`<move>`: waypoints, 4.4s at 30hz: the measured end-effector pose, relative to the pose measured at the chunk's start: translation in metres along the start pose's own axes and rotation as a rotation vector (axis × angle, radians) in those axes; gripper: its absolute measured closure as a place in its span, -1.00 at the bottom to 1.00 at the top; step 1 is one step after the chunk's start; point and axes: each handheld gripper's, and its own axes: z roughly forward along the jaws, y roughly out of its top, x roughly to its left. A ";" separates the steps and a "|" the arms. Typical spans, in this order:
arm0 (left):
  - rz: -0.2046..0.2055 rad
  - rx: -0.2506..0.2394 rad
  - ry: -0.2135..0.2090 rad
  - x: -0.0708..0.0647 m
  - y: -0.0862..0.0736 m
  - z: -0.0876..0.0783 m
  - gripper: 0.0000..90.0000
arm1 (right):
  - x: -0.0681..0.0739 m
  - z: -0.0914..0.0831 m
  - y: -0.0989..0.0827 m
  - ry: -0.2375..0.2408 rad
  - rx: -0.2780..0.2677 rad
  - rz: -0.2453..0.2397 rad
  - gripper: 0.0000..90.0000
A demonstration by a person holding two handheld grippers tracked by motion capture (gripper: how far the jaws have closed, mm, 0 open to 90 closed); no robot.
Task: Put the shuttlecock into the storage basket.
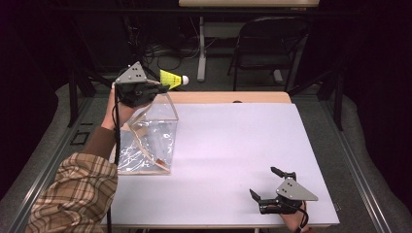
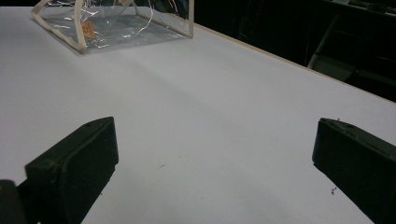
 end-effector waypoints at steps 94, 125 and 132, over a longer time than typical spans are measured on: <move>-0.132 0.006 0.224 0.042 -0.052 -0.060 1.00 | 0.000 0.000 0.001 -0.002 0.001 -0.006 -1.00; -0.170 0.040 0.211 0.045 -0.075 -0.046 0.99 | 0.000 0.000 0.000 -0.001 0.001 -0.005 -1.00; -0.184 0.050 0.206 0.045 -0.082 -0.041 0.99 | 0.000 0.000 0.000 0.000 -0.001 -0.004 -1.00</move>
